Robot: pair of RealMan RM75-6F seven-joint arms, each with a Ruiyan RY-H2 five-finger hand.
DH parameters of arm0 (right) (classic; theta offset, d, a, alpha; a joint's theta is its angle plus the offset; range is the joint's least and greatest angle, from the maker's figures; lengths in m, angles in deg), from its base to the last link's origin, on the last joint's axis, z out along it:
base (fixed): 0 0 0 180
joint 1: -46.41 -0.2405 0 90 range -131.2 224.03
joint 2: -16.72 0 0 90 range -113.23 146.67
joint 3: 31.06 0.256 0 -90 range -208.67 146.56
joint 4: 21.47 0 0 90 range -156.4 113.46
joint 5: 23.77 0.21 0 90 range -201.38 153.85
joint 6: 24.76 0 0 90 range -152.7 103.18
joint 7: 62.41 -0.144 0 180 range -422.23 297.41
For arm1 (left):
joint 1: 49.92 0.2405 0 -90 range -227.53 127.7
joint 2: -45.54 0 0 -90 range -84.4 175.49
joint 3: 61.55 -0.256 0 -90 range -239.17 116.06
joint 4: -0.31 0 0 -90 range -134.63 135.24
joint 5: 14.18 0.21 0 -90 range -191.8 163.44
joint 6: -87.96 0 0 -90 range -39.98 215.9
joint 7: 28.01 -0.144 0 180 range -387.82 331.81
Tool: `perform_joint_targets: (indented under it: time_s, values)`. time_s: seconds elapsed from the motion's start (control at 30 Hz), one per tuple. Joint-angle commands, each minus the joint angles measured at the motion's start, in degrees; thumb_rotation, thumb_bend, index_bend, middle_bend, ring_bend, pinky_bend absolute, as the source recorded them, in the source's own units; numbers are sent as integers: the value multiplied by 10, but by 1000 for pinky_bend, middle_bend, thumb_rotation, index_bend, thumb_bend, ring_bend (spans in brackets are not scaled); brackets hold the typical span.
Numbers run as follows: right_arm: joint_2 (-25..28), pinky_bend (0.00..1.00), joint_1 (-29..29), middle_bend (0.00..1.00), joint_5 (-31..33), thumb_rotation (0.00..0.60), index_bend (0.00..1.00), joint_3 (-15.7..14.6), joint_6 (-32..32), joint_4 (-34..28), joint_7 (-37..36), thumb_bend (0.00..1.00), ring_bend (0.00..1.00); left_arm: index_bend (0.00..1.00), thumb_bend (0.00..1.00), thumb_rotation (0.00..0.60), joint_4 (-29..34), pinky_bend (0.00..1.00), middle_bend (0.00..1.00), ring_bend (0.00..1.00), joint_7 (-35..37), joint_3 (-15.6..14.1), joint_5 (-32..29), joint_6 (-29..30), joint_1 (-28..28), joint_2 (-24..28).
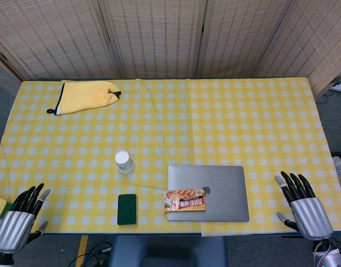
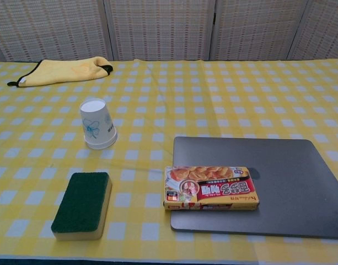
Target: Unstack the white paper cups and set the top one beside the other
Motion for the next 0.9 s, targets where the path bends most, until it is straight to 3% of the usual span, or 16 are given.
perform_joint_targets:
  time_s: [0.03, 0.37, 0.6, 0.73, 0.9]
  values:
    - [0, 0, -3, 0, 5, 600, 0, 1, 8, 0, 0, 181, 0, 25, 296, 600, 2, 163, 0, 0, -4, 0, -7, -14, -5, -2]
    - [3, 0, 0, 0, -2, 600, 0, -1, -5, -4, -5, 182, 0, 33, 296, 600, 31, 163, 0, 0, 12, 9, 16, -27, -35, 28]
    - [7, 0, 7, 0, -22, 600, 0, -6, -28, 2, -19, 181, 0, 122, 296, 600, 134, 163, 0, 0, 13, 36, 25, -91, -104, 111]
    - [9, 0, 7, 0, -26, 600, 0, -7, -30, 2, -27, 181, 0, 121, 296, 600, 217, 163, 0, 0, -8, 64, -39, -188, -159, 164]
    - [16, 0, 6, 0, -29, 600, 0, -6, -34, -1, -44, 182, 0, 125, 296, 600, 289, 163, 0, 0, -103, 116, -169, -304, -237, 195]
